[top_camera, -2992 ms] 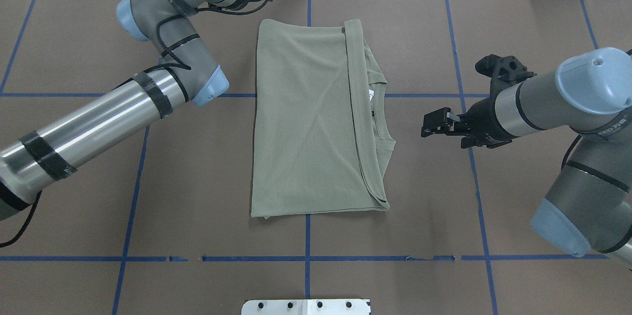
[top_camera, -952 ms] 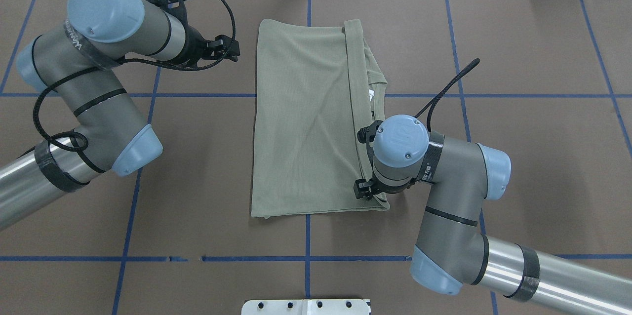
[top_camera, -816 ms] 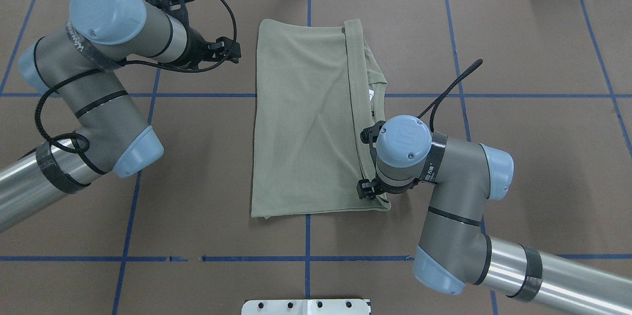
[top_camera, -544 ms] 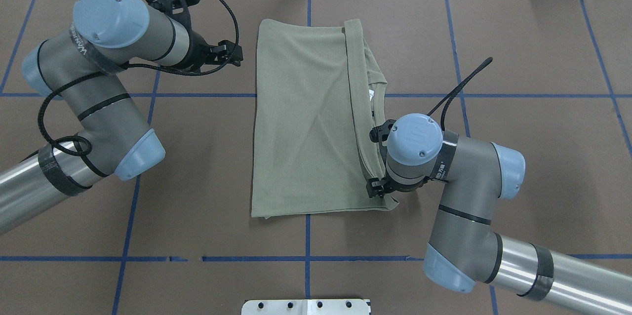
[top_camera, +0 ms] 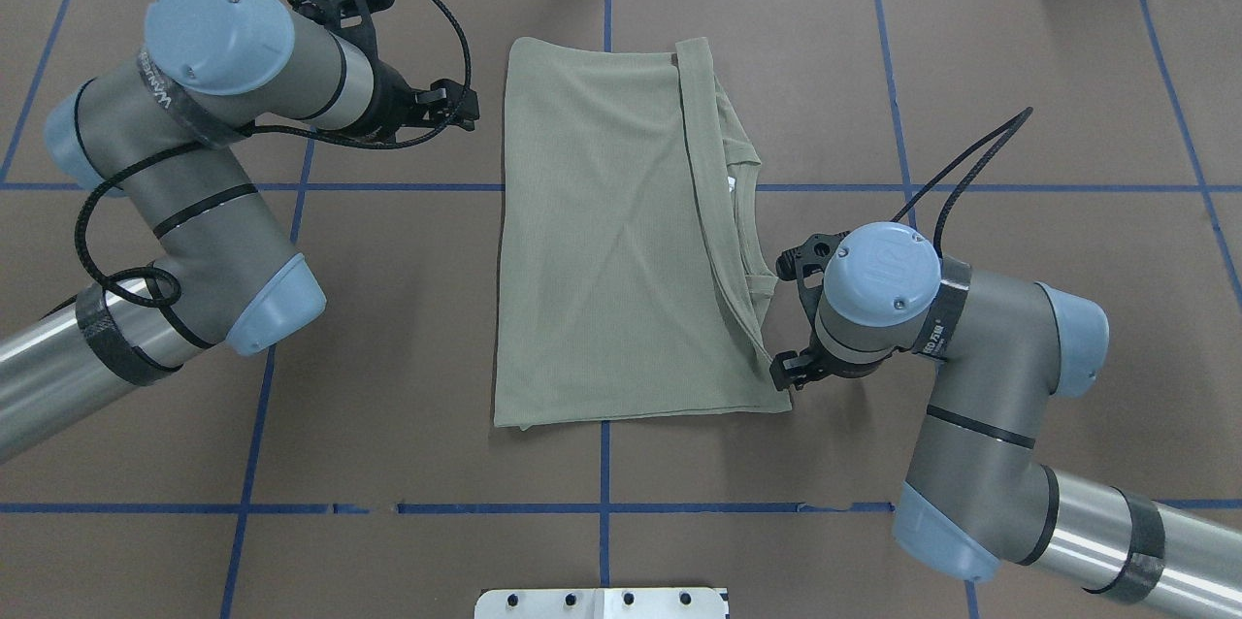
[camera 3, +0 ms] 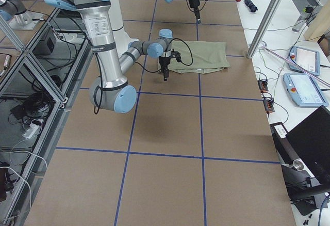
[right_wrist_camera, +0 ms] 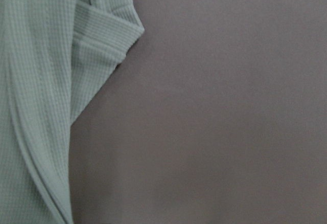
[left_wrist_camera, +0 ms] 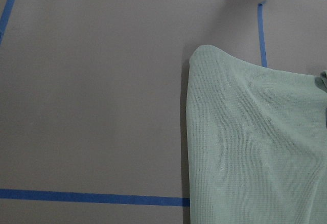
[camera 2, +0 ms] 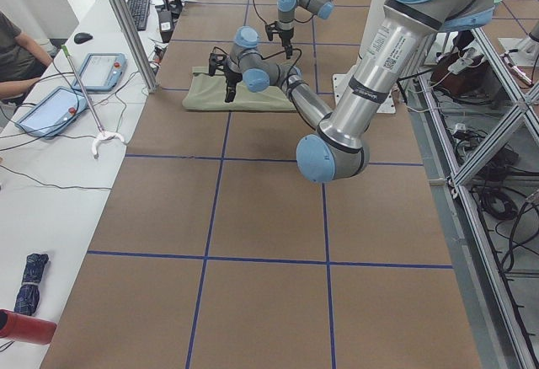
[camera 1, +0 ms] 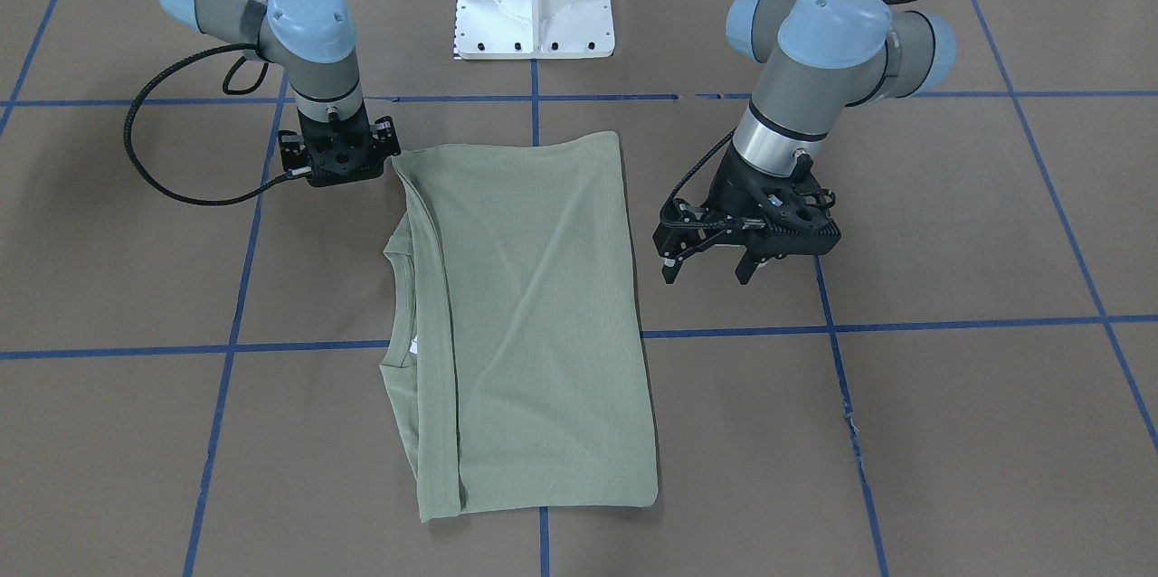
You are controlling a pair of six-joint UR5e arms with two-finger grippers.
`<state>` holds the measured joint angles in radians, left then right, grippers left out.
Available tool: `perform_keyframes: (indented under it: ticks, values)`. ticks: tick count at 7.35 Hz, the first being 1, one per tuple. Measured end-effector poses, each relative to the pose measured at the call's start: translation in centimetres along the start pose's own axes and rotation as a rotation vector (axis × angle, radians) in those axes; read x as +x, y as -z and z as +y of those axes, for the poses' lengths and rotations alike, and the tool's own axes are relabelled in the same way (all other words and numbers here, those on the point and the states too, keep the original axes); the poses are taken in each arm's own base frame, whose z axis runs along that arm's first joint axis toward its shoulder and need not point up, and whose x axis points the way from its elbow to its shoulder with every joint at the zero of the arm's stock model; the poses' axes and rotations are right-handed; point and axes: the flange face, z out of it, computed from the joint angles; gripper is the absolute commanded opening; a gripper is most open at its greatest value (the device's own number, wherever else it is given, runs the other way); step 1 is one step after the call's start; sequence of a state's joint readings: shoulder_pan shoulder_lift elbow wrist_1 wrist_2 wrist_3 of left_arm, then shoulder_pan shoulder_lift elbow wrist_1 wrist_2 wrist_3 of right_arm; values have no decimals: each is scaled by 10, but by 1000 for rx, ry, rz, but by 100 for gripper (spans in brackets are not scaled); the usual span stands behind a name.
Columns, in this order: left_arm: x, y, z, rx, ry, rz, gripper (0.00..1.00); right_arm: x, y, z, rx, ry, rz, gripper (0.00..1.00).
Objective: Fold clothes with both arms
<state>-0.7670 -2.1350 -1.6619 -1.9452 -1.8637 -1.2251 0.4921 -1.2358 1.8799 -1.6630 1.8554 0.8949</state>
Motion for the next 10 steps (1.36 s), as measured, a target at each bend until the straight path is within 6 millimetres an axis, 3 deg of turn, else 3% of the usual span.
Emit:
perform_keyframes:
  ticks: [2,4,6,10]
  values:
    - [-1,-1,0,-1,-7,-2,100,-25,28,-38,56,-6,-31,100]
    - [-2,-2,0,-1,-10,-3,100,-68,33,-81,72,-5,-36,100]
    - [-2,-2,0,-1,-11,-3,100,-79,19,-85,45,-1,-21,100]
    - [-2,-2,0,0,-6,0,100,-58,-8,-73,-13,-15,22,100]
